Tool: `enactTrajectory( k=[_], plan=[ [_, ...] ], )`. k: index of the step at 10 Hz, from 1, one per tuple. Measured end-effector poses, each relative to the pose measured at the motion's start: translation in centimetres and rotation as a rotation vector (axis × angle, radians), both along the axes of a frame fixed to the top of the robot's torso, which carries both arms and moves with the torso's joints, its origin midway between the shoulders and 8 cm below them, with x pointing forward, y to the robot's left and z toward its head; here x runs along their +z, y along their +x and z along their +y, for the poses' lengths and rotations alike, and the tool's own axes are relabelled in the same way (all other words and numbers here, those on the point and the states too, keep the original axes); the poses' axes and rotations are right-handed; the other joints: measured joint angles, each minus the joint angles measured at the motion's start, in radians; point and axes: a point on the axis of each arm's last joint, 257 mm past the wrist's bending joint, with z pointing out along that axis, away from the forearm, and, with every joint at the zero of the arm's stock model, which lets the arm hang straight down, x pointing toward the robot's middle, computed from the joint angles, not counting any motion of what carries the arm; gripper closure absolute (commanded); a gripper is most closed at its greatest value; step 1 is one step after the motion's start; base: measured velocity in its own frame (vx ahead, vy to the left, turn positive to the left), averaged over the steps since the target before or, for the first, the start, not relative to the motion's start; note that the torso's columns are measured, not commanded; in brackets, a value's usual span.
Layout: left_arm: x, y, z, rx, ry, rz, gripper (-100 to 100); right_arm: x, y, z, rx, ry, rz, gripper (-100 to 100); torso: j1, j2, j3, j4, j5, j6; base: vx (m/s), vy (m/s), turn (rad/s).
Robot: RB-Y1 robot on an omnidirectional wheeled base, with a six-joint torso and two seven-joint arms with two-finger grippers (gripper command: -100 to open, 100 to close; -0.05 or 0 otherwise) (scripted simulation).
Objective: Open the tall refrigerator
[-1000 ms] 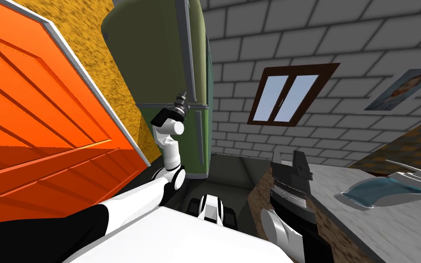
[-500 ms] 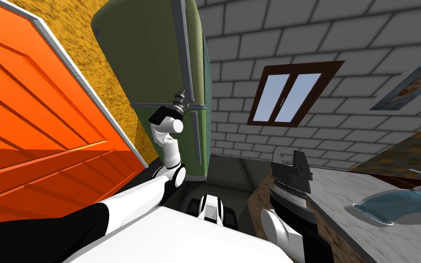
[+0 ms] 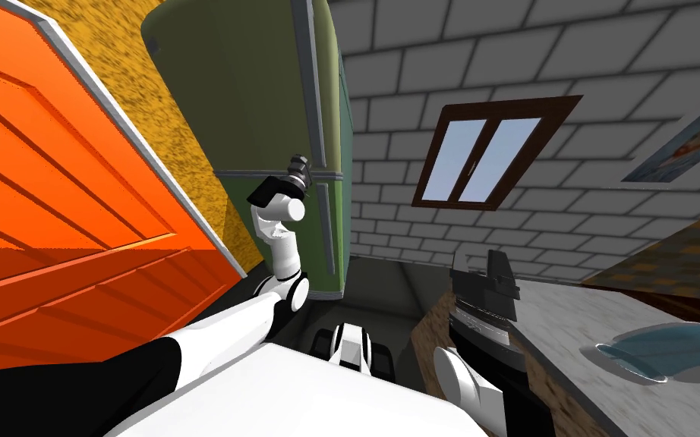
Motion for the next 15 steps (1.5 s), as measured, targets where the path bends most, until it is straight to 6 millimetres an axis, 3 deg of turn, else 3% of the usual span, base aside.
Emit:
enactTrajectory(
  k=[2,3,6,10,11,14,15],
  plan=[
    [-0.9,0.4,0.0,-0.002,-0.002,-0.001,100,0.0,0.0,0.0,0.0,0.0,0.0,0,0.0,-0.006,-0.004,-0.002,0.0,0.0,-0.057,-0.002,0.003],
    [-0.9,0.4,0.0,-0.002,-0.002,-0.003,-100,0.0,0.0,0.0,0.0,0.0,0.0,0,0.001,-0.009,-0.006,-0.003,0.0,0.0,0.087,-0.071,0.031],
    [-1.1,0.5,1.2,0.033,-0.004,-0.003,-100,0.0,0.0,0.0,0.0,0.0,0.0,0,0.001,-0.007,-0.005,-0.003,0.0,0.0,0.089,-0.059,0.018],
    [0.9,-0.3,1.2,0.036,-0.003,-0.005,-100,0.0,0.0,0.0,0.0,0.0,0.0,0,0.001,-0.005,-0.003,-0.002,0.0,0.0,0.068,0.011,-0.004],
    [0.9,-0.3,1.2,0.036,-0.003,-0.003,100,0.0,0.0,0.0,0.0,0.0,0.0,0,0.0,-0.004,-0.003,-0.001,0.0,0.0,-0.052,-0.006,0.013],
    [-0.8,0.4,1.3,0.035,-0.004,0.002,100,0.0,0.0,0.0,0.0,0.0,0.0,0,-0.001,-0.003,-0.002,0.0,-0.001,0.0,-0.081,-0.016,0.006],
    [-1.0,0.5,1.4,0.035,-0.005,0.006,-100,0.0,0.0,0.0,0.0,0.0,0.0,0,-0.002,-0.004,-0.003,0.001,-0.002,0.0,-0.002,-0.013,0.01]
  ],
)
